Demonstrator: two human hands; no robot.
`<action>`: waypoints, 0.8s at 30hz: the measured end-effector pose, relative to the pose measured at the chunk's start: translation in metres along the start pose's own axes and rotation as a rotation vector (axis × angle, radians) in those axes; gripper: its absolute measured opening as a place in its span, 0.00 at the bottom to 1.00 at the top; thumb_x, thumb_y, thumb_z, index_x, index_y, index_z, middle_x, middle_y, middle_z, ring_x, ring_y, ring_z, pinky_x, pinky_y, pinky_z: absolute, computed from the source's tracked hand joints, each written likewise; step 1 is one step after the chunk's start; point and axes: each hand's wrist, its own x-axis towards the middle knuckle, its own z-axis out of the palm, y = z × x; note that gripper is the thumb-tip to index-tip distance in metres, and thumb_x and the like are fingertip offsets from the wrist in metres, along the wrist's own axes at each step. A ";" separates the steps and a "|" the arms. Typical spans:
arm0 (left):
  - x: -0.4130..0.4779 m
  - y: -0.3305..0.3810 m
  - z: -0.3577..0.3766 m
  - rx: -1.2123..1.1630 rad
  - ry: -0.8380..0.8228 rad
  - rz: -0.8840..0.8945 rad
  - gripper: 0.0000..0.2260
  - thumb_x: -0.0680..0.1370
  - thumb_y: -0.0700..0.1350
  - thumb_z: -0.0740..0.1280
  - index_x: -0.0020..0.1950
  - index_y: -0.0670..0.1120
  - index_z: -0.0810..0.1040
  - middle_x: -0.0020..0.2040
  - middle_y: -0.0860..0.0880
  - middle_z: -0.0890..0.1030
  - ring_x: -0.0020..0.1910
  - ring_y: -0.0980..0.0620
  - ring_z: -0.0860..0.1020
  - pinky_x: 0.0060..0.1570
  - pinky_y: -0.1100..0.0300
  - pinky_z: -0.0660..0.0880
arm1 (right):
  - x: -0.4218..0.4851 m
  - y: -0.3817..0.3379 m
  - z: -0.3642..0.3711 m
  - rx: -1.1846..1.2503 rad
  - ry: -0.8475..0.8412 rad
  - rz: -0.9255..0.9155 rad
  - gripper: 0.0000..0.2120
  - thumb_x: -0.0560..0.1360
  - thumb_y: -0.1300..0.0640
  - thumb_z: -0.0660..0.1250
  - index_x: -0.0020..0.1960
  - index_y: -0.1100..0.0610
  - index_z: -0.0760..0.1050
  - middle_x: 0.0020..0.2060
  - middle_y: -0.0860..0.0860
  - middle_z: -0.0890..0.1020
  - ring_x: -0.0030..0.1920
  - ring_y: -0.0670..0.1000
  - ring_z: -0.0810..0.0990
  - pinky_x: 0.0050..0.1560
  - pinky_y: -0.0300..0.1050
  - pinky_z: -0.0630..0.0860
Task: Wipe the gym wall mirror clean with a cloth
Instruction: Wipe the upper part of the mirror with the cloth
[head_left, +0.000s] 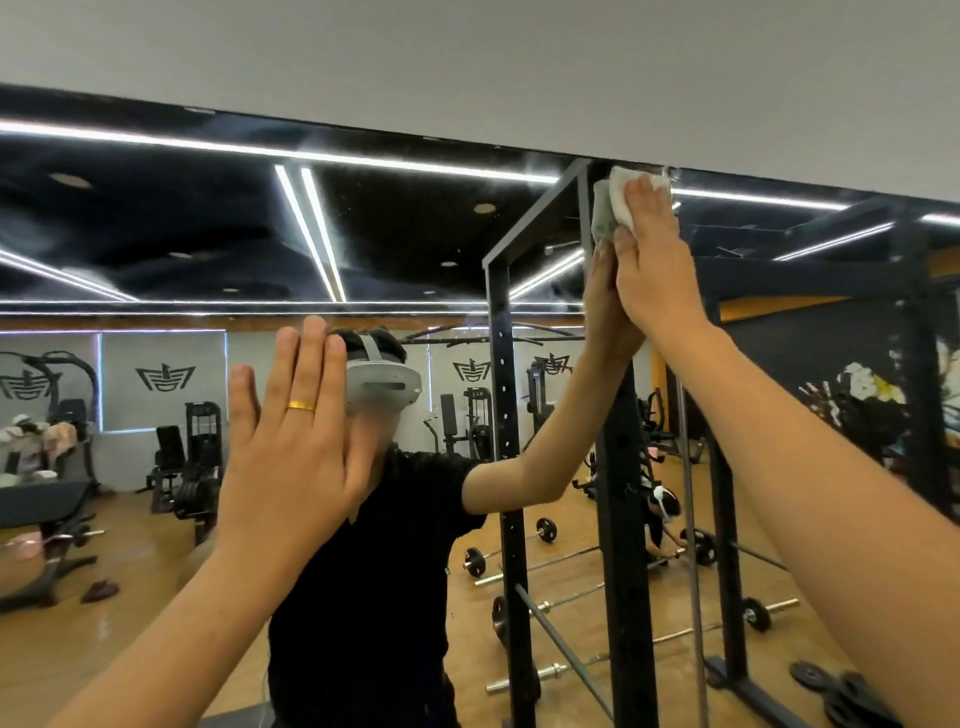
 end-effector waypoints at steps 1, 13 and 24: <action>0.001 -0.001 -0.001 0.001 0.000 -0.002 0.31 0.84 0.53 0.52 0.83 0.38 0.55 0.84 0.40 0.51 0.84 0.44 0.47 0.81 0.39 0.43 | -0.012 0.001 0.003 0.009 0.012 0.009 0.27 0.88 0.54 0.53 0.84 0.47 0.50 0.84 0.50 0.49 0.82 0.54 0.56 0.79 0.51 0.57; -0.002 0.005 0.002 0.024 0.005 -0.004 0.31 0.84 0.53 0.53 0.83 0.38 0.56 0.84 0.39 0.52 0.84 0.43 0.49 0.81 0.37 0.45 | 0.031 -0.001 -0.018 -0.070 -0.052 -0.001 0.27 0.88 0.55 0.52 0.84 0.52 0.48 0.84 0.51 0.49 0.83 0.55 0.51 0.82 0.54 0.52; 0.000 0.003 0.000 -0.035 -0.019 -0.015 0.31 0.84 0.54 0.50 0.84 0.39 0.53 0.85 0.41 0.50 0.84 0.44 0.46 0.81 0.38 0.43 | -0.064 0.016 -0.003 0.000 0.012 0.016 0.27 0.87 0.54 0.56 0.84 0.50 0.51 0.81 0.56 0.61 0.65 0.47 0.73 0.61 0.24 0.63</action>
